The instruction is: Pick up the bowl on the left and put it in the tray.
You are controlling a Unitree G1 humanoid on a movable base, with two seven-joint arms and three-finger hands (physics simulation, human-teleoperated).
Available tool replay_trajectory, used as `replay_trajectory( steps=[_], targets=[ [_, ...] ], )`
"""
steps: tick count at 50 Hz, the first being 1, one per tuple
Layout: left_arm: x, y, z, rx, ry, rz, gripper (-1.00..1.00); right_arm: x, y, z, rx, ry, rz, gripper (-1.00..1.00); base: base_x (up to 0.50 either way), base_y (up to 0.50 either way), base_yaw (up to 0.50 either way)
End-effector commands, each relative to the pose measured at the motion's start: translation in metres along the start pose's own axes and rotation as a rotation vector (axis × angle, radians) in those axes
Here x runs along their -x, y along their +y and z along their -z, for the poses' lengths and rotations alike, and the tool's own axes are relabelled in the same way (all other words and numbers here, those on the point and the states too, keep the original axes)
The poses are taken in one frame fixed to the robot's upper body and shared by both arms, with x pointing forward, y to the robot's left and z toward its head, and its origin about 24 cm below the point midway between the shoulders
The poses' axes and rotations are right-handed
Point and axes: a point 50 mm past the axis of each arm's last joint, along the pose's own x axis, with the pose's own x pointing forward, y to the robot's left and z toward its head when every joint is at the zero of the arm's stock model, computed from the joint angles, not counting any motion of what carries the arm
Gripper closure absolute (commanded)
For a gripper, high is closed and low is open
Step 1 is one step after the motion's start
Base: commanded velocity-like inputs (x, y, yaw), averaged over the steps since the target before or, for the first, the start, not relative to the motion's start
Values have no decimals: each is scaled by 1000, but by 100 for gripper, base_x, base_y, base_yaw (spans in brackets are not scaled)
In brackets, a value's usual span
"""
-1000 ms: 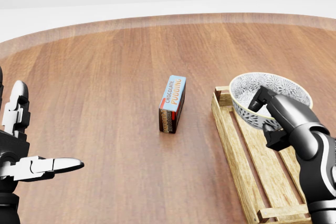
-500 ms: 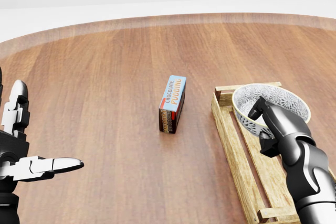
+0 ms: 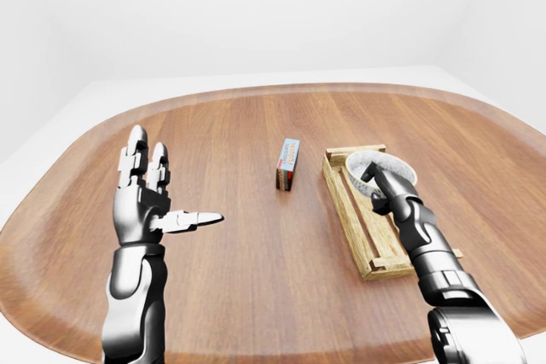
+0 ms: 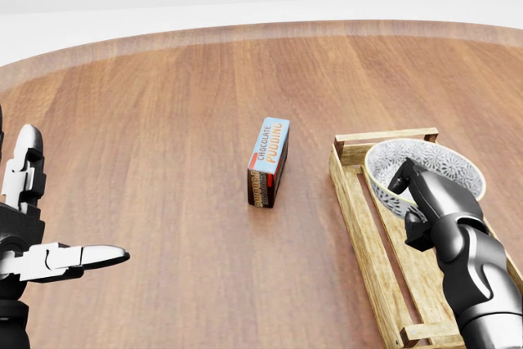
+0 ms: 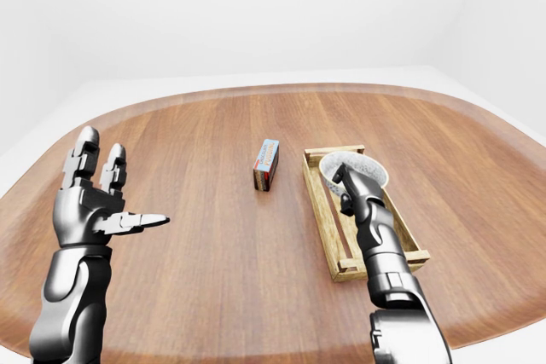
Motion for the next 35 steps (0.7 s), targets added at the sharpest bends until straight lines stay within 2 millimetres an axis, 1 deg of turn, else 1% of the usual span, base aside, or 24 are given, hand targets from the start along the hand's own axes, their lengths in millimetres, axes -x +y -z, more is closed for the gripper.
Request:
replay_trajectory(
  steps=[1,3,12,20,35],
  targets=[
    [0,-3,22,-29,91,-6,-100,-4,4,2,74,28,-8,100,0,0,0],
    [0,-4,24,-30,98,-4,-100,-4,4,2,76,26,-9,100,0,0,0],
    [0,-4,21,-30,86,-4,-100,-5,8,2,68,35,-12,100,0,0,0],
    [0,-4,21,-31,89,-3,-100,-6,16,5,58,55,-23,100,0,0,0],
    [1,-4,21,-31,90,-3,-100,-7,18,10,41,78,-21,100,0,0,0]
  ],
)
